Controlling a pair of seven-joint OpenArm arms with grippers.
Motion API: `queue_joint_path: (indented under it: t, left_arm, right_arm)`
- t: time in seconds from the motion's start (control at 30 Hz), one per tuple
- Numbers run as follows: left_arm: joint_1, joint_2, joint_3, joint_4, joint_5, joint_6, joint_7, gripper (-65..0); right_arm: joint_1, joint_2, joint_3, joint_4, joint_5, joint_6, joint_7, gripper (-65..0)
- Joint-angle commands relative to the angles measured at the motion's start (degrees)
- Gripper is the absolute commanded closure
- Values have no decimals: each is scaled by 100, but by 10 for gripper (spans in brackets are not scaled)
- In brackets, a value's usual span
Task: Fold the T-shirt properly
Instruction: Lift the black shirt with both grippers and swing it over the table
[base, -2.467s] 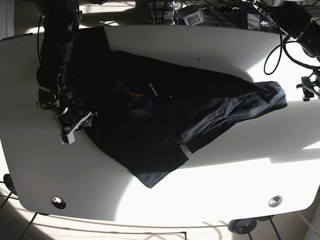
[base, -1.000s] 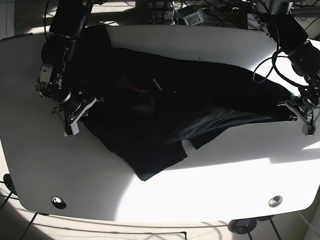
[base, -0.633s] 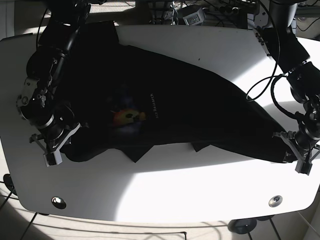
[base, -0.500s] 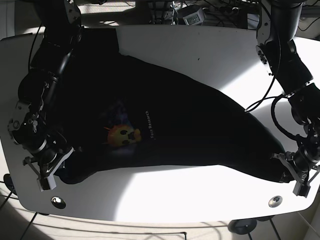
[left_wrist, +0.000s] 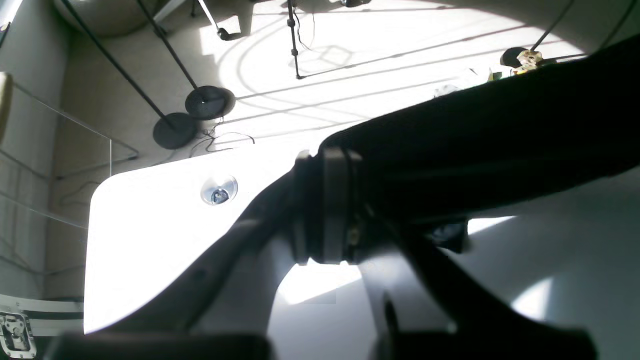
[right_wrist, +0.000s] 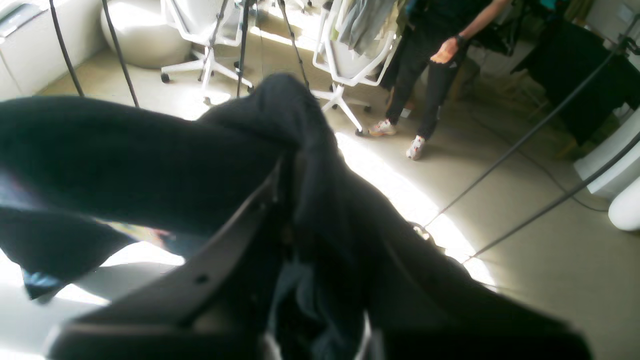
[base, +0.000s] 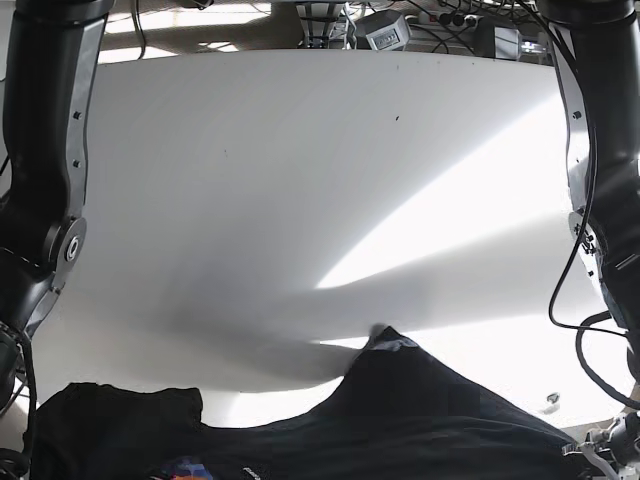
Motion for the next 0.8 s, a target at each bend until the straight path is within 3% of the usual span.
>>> queue_joint_path:
  t: [0.03,0.1,0.23,0.33,0.43,0.6,0.7,0.8]
  left_arm:
    - [-437,-221,-23,662,-175,0,-284,-14]
    - [-194,-247,-49,1224,-175,0,-276,-14]
    - [1520,-309,-840,2508,-175,-9,164,-14]
    - [2865,-300,-1350,3405,-175,-26,375,-14]
    - [4369,-10,-1913,4161,-175,-259,375,-13]
    - [6092,333,-2475,4882,-166,-259,366,-14]
    - [6347,544,-2528,4952,-122,-259,340,-26]
    - [5960,869,-2238,4934,-122,-211,340,-206]
  right_arm:
    - [-468,33,253,501,9,-3,104,-19]
    - [-1277,-11,534,1010,9,-3,69,-19]
    - [-3351,-442,1263,1951,9,15,104,-19]
    - [-4697,-828,1694,2461,185,200,113,-19]
    - [-5936,-1171,2020,2610,440,217,324,-19]
    - [-7606,-1277,2020,2646,765,200,1142,-19]
    - [-7993,-1259,2028,2646,879,208,1256,-19]
    - [-8187,-1250,2028,2672,888,217,1256,-19]
